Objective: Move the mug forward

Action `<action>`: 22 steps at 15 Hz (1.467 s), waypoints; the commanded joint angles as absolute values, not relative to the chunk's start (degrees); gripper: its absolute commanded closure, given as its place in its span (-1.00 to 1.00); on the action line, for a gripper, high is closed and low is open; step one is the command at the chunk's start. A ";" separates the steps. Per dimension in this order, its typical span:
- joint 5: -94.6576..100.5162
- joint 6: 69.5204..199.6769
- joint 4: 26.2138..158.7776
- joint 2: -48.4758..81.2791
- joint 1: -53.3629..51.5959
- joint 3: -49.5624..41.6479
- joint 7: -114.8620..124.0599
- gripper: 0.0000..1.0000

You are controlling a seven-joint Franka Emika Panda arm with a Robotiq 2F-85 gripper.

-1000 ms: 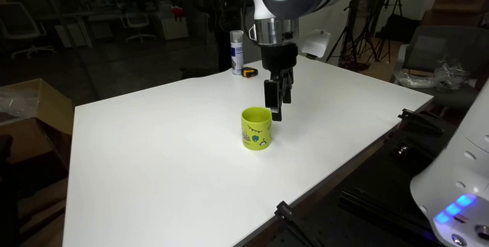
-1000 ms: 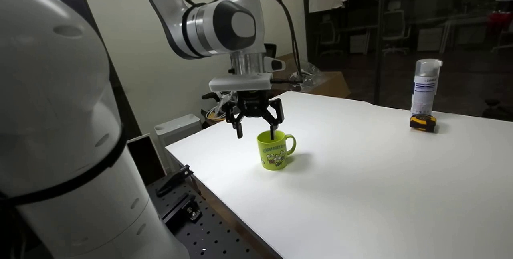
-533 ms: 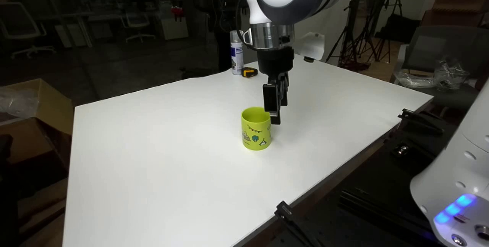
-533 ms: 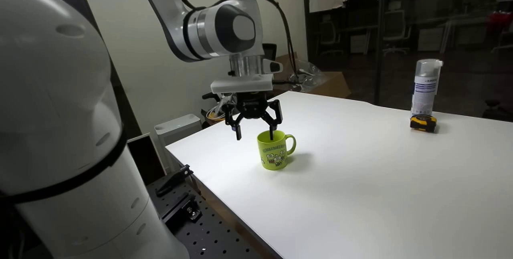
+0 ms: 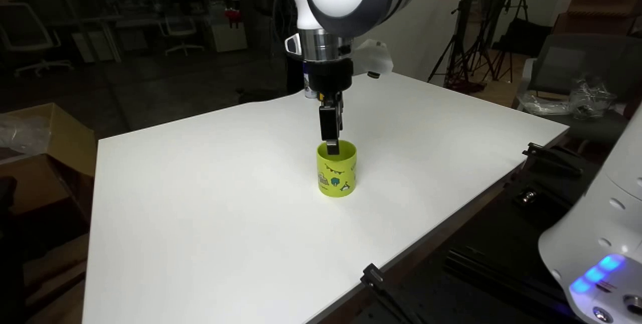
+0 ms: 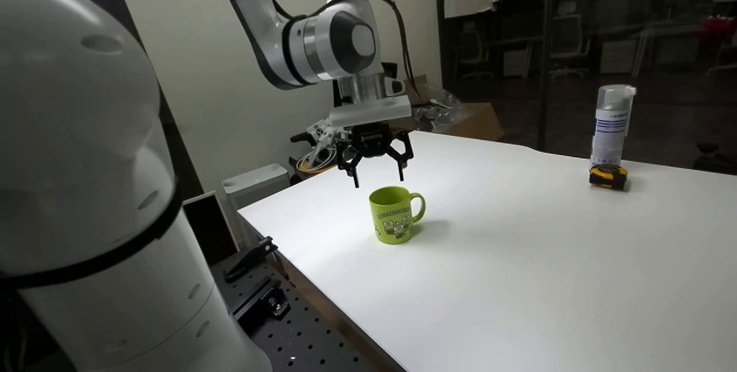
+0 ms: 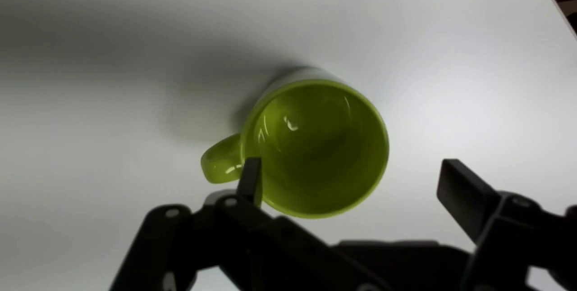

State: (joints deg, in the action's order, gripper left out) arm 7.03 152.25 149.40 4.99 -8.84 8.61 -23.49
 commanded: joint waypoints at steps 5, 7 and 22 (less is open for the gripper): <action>0.75 155.27 145.91 9.62 -8.11 12.87 -23.63 -1.00; -1.87 155.99 146.97 8.74 -8.31 13.49 -21.41 -1.00; -4.73 159.02 158.46 1.69 -8.17 10.78 -10.12 -1.00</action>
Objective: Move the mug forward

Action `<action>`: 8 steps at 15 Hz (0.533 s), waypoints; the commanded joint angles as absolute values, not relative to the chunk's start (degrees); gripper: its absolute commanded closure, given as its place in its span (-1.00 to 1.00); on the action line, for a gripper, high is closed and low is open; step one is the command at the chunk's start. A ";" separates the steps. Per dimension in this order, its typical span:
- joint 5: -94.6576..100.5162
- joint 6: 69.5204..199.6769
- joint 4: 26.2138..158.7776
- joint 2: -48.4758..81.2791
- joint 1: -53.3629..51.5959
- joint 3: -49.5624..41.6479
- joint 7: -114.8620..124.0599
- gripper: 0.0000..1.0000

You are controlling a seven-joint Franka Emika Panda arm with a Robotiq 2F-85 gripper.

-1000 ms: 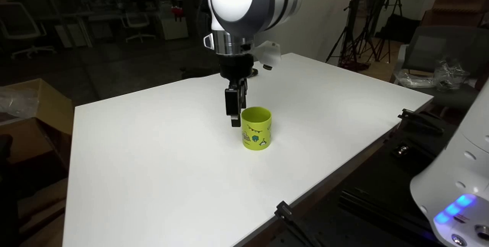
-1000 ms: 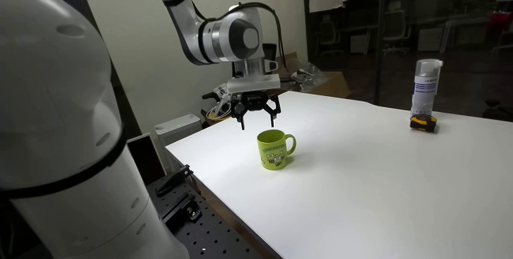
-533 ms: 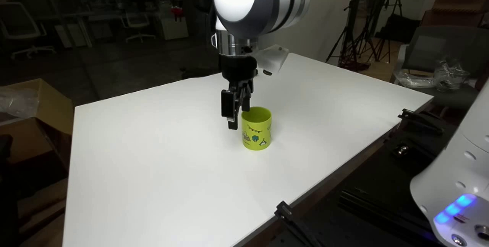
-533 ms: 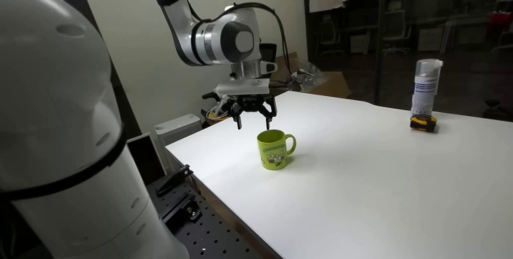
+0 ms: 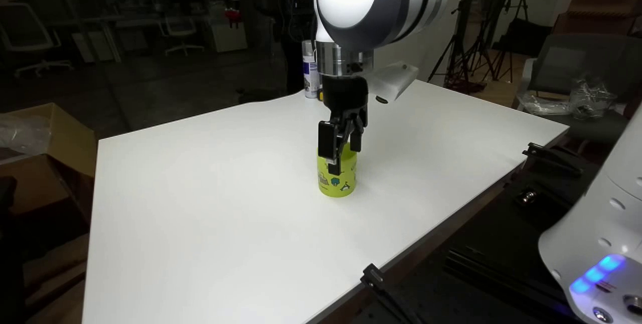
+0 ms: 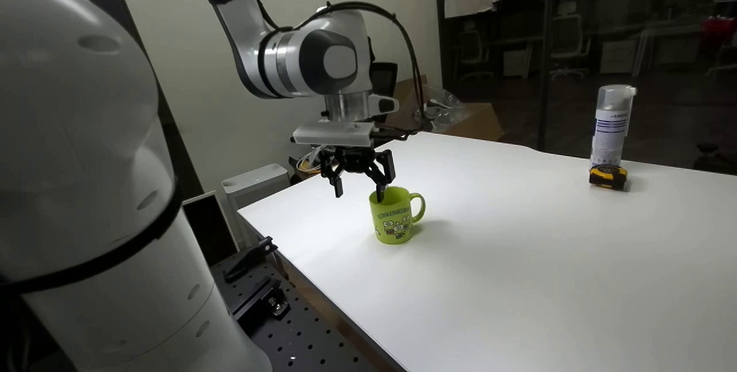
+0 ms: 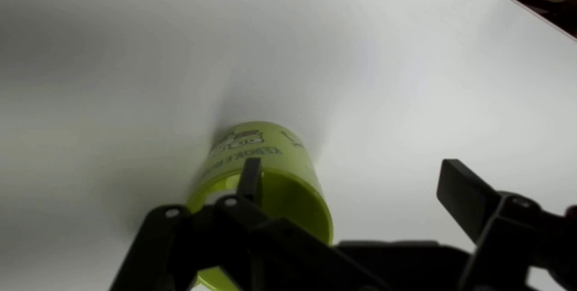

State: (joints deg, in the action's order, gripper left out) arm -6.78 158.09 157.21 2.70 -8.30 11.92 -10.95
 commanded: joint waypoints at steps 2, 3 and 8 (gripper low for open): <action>-2.83 159.53 157.94 2.40 -7.87 10.06 -12.58 -1.00; -1.64 159.41 157.55 2.68 -7.73 9.69 -13.25 -1.00; -0.77 159.16 155.87 3.48 -7.55 9.52 -17.83 -1.00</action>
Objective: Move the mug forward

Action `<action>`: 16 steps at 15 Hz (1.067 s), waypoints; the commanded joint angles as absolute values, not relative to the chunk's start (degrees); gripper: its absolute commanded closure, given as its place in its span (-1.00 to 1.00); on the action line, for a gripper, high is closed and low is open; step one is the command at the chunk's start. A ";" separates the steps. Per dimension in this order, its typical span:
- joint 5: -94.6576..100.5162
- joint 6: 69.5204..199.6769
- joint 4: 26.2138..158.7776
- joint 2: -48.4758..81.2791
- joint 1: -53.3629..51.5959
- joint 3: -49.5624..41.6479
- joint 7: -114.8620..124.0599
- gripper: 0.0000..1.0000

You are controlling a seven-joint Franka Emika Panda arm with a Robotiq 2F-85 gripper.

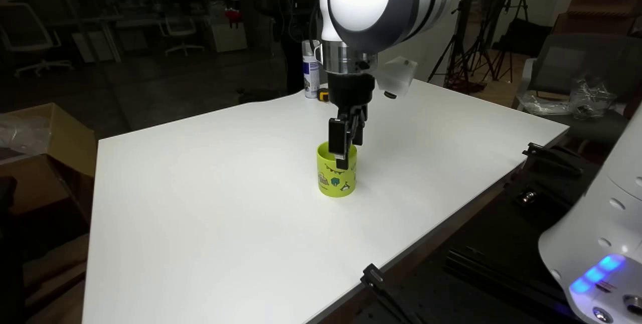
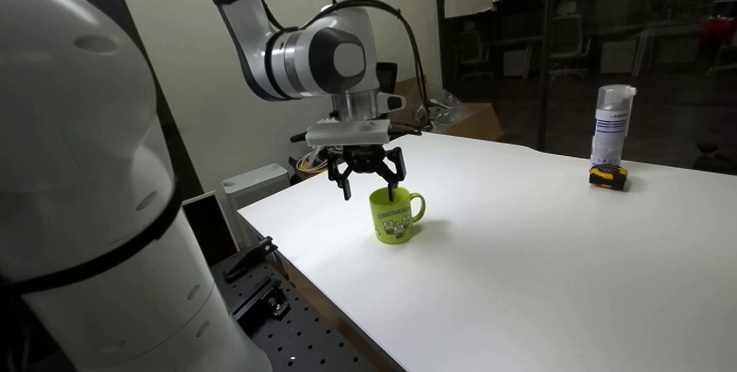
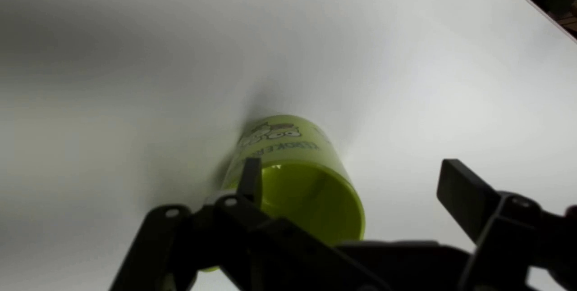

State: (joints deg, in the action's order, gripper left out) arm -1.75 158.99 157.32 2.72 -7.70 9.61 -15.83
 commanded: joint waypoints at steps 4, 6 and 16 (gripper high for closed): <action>-1.83 159.21 153.41 5.97 -7.60 10.38 -23.80 -1.00; -2.98 158.85 151.60 8.05 -7.04 11.18 -28.04 -1.00; -0.49 158.43 147.00 14.52 -3.88 12.64 -30.97 0.10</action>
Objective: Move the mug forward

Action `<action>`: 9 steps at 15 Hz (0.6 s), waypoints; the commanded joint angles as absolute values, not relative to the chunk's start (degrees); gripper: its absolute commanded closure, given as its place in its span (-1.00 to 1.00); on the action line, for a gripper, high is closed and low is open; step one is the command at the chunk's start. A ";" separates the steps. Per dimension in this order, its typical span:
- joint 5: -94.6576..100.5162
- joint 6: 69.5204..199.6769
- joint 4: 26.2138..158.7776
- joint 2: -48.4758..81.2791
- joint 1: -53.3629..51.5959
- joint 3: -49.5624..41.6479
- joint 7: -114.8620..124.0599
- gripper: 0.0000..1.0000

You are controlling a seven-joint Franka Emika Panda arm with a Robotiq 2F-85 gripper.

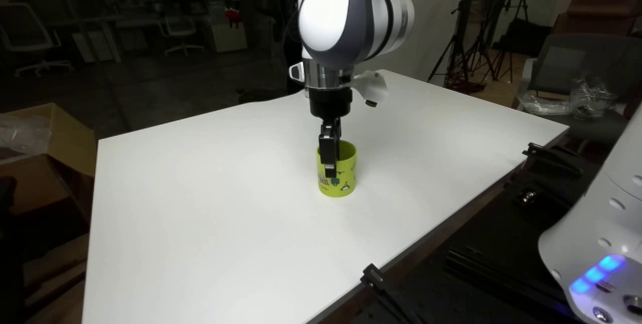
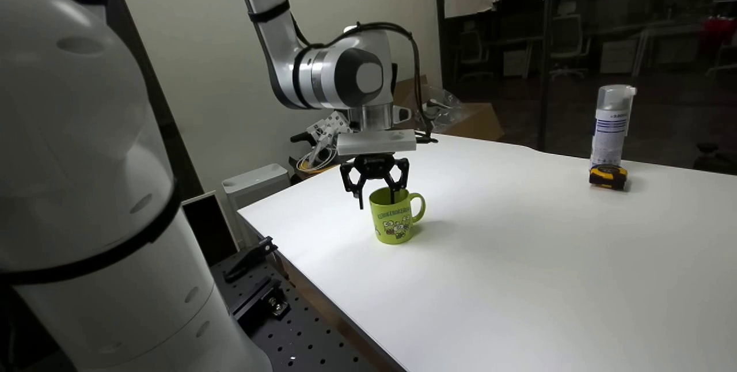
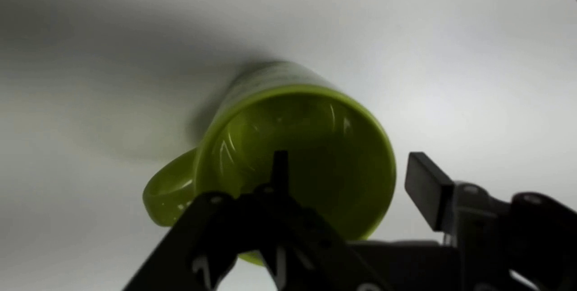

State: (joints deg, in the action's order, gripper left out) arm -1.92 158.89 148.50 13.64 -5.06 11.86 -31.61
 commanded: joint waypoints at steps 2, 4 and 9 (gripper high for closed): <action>0.05 158.33 146.74 14.62 -3.71 12.72 -30.64 0.38; 0.02 158.17 146.56 14.64 -3.55 12.91 -30.61 0.62; -0.28 158.81 147.50 14.22 -3.20 13.36 -31.05 0.77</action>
State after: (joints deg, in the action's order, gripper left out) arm -0.97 158.92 147.55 14.17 -4.30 12.38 -31.55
